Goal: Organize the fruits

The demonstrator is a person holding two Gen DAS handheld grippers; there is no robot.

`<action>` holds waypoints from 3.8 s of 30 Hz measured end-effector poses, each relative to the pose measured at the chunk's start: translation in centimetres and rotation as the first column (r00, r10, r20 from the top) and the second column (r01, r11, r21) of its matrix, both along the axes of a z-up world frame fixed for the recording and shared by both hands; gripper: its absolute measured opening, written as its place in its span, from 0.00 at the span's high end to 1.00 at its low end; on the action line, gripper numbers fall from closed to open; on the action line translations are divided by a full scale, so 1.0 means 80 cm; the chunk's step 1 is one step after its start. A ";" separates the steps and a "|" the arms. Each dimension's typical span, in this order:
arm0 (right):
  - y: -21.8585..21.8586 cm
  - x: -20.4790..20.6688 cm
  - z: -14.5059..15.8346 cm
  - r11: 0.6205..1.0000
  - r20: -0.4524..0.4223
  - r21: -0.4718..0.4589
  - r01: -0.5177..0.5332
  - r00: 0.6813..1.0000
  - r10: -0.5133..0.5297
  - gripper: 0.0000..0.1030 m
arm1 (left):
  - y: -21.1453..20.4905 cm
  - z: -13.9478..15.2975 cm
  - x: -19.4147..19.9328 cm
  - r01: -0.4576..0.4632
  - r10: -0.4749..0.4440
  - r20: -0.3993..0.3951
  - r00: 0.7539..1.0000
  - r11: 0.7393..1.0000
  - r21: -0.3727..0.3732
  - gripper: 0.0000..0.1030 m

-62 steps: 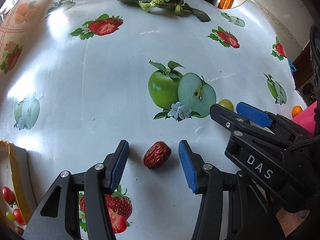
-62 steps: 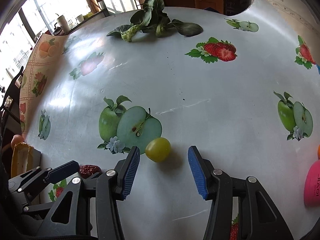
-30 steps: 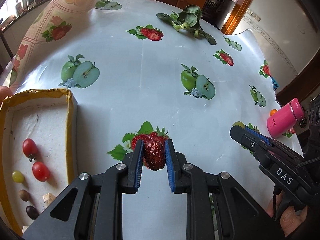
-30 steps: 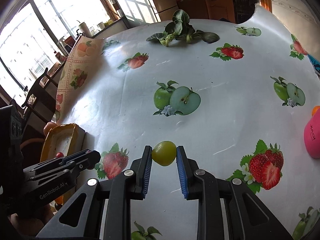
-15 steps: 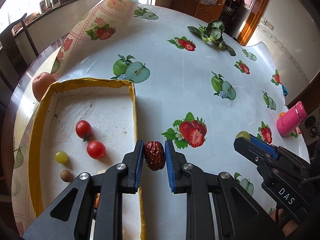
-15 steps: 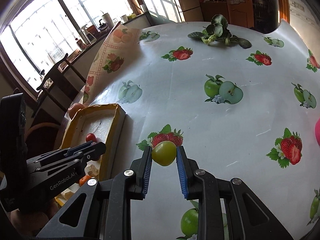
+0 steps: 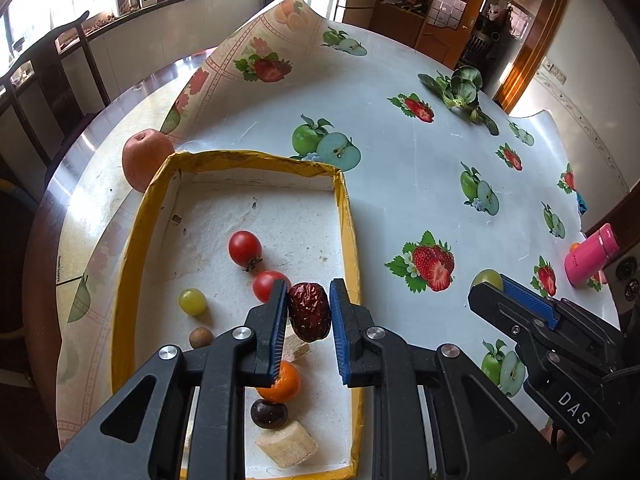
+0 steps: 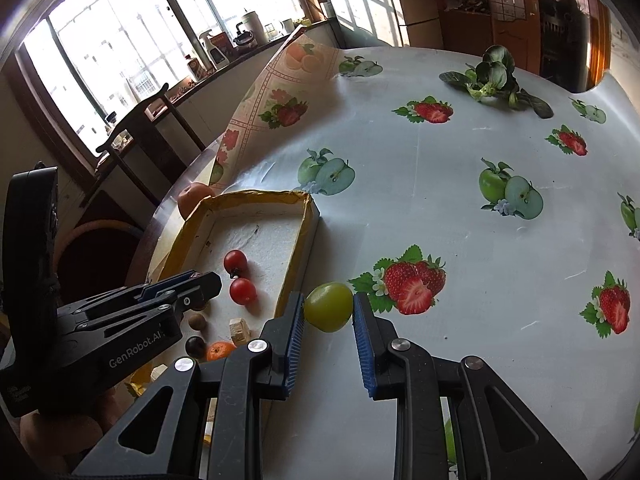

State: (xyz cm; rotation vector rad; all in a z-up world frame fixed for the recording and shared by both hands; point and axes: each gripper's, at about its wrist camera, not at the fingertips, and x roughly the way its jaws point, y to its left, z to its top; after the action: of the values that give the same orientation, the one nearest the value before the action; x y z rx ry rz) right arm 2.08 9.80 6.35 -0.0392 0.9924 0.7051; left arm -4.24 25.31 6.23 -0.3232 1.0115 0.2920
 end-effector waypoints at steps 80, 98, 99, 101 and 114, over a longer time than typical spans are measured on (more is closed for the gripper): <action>0.182 0.065 -0.083 0.969 -0.066 -0.099 -0.225 0.974 0.219 0.61 | 0.116 -0.083 0.026 -0.177 0.172 -0.144 0.975 0.984 -0.027 0.59; 0.117 -0.019 -0.035 0.917 0.034 -0.072 -0.392 0.918 0.395 0.32 | 0.060 -0.032 -0.059 -0.127 0.130 -0.082 0.988 0.991 0.036 0.37; 0.112 -0.024 -0.033 0.912 0.039 -0.077 -0.403 0.913 0.407 0.32 | 0.057 -0.031 -0.064 -0.123 0.127 -0.083 0.988 0.991 0.044 0.37; 0.104 -0.033 -0.031 0.902 0.045 -0.092 -0.422 0.903 0.427 0.28 | 0.052 -0.029 -0.076 -0.117 0.122 -0.088 0.989 0.991 0.059 0.37; 0.056 -0.117 -0.013 0.777 0.156 -0.138 -0.615 0.761 0.630 0.22 | 0.009 -0.018 -0.142 -0.076 0.088 -0.114 0.990 0.992 0.103 0.28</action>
State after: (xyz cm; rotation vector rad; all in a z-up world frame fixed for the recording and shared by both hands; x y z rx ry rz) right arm -7.31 14.26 5.32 -0.5261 0.8102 1.2513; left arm -15.64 26.02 4.81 -0.2602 1.0977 0.4382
